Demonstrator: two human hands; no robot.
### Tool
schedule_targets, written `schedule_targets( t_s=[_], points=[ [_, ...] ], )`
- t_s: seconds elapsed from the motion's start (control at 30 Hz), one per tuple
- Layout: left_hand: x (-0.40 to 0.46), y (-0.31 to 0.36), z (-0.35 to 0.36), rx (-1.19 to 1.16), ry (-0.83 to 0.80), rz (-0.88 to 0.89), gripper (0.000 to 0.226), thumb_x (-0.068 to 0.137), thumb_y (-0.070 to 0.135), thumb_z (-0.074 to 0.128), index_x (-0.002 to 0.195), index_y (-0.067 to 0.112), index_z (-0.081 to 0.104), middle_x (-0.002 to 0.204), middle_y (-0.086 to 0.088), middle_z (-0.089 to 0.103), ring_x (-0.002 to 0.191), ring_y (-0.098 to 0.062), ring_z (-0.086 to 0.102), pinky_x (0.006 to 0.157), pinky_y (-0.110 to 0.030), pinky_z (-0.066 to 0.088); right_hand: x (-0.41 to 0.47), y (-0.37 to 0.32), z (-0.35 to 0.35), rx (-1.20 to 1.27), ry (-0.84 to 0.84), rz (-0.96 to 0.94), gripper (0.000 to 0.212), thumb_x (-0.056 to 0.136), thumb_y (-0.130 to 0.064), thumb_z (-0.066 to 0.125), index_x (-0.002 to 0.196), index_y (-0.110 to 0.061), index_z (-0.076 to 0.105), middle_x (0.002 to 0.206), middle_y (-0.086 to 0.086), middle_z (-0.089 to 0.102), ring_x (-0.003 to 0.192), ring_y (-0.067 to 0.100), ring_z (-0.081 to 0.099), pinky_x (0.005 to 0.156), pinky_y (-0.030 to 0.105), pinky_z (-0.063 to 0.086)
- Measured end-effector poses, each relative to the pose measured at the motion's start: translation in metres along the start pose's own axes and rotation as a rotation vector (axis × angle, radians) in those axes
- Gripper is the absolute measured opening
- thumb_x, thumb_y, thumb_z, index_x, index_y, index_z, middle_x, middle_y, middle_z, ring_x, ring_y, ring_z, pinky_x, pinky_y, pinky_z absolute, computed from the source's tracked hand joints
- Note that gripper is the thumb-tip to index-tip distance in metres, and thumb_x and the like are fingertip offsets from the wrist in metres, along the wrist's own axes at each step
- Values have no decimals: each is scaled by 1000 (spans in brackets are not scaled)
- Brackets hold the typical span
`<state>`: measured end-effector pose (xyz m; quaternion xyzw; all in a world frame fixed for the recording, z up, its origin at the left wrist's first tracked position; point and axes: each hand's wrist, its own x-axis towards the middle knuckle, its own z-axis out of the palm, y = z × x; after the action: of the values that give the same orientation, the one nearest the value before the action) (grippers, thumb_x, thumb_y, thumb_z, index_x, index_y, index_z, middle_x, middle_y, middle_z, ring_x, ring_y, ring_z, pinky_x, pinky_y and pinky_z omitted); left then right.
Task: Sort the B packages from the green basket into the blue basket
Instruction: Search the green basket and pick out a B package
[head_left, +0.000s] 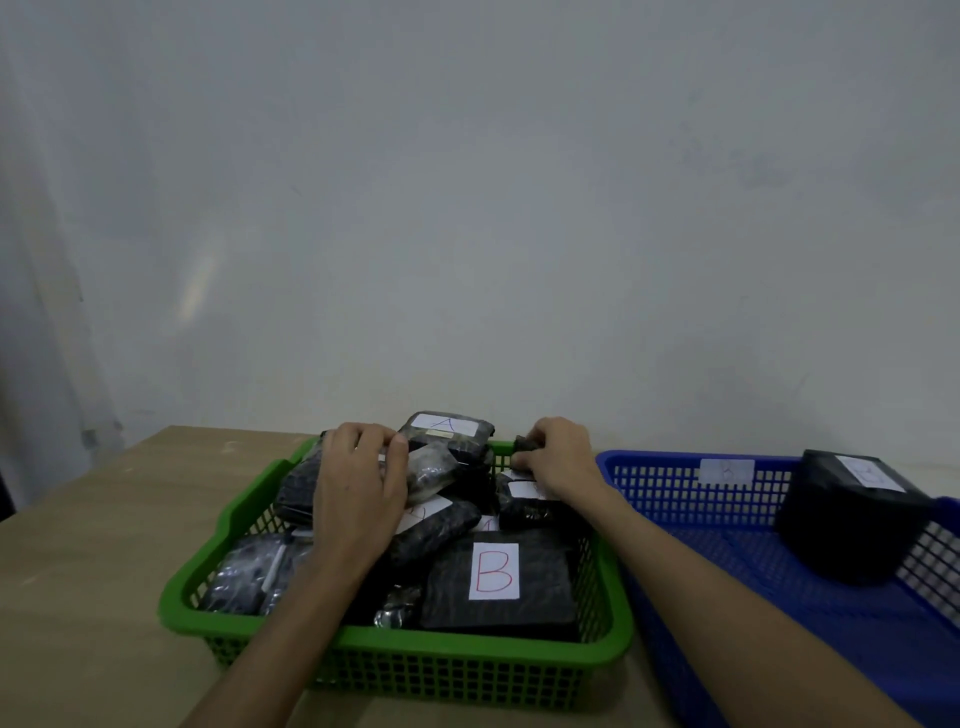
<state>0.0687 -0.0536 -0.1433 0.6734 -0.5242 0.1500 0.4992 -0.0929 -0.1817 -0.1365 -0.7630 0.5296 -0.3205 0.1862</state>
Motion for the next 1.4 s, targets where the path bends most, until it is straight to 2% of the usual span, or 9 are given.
schedule_targets(
  t_s=[0.17, 0.23, 0.47, 0.63, 0.8, 1.0, 1.2, 1.3, 1.4],
  points=[
    [-1, 0, 1, 21, -21, 23, 15, 89, 12, 53, 83, 1, 63, 88, -14, 59, 88, -27, 49, 73, -26, 30, -4, -2, -23, 1142, -86, 438, 14, 85, -11, 55, 79, 2, 53, 88, 26, 61, 73, 39, 62, 58, 39, 58],
    [-1, 0, 2, 22, -23, 19, 16, 90, 12, 53, 83, 1, 63, 88, -13, 58, 88, -26, 49, 72, -26, 30, -9, -2, -31, 1271, -177, 517, 11, 89, -8, 44, 86, 1, 49, 85, 27, 59, 68, 39, 59, 48, 33, 55],
    [-2, -1, 1, 7, -17, 21, 15, 89, 10, 54, 81, 2, 63, 87, -13, 58, 85, -20, 45, 71, -22, 26, -10, -3, -33, 1189, -249, 536, 24, 89, 1, 32, 100, -3, 53, 107, 32, 53, 69, 36, 56, 43, 28, 54],
    [-1, -2, 3, 1, -18, 17, 15, 89, 12, 54, 81, 2, 63, 88, -13, 59, 85, -18, 43, 70, -24, 28, -5, -5, -28, 1028, -272, 505, 17, 78, -12, 70, 83, -5, 55, 81, 22, 60, 64, 30, 57, 49, 31, 53],
    [-1, -3, 3, 15, -13, 21, 15, 89, 11, 55, 81, 2, 64, 88, -14, 59, 85, -18, 43, 70, -21, 25, -3, -7, -18, 892, -167, 479, 7, 79, -1, 61, 76, -7, 57, 72, 16, 63, 64, 29, 60, 52, 33, 51],
    [-1, -3, 3, -7, -12, 26, 14, 88, 10, 56, 79, 1, 64, 86, -14, 58, 84, -17, 42, 71, -25, 29, -5, -11, -14, 193, 12, 159, 22, 82, -5, 54, 93, 4, 70, 97, 22, 69, 92, 35, 63, 78, 48, 55],
    [-1, -5, 4, -2, -20, 31, 15, 88, 11, 55, 78, 2, 63, 86, -14, 58, 84, -20, 44, 71, -27, 30, -7, -4, -31, 219, -83, 143, 29, 79, -10, 68, 105, 3, 63, 107, 22, 67, 67, 18, 60, 43, 17, 43],
    [-1, -5, 5, -5, -23, 35, 15, 88, 11, 55, 79, 2, 64, 85, -13, 58, 84, -17, 41, 71, -28, 30, -5, 4, -35, 202, -246, 137, 45, 75, -13, 74, 116, -10, 55, 113, 17, 63, 80, 21, 59, 58, 23, 46],
    [-2, -5, 5, 3, -29, 31, 15, 88, 11, 56, 79, 2, 64, 85, -12, 57, 83, -16, 40, 71, -28, 30, -4, 6, -36, 239, -287, 120, 36, 73, -15, 76, 100, -11, 53, 107, 18, 63, 81, 26, 58, 69, 36, 48]
  ],
)
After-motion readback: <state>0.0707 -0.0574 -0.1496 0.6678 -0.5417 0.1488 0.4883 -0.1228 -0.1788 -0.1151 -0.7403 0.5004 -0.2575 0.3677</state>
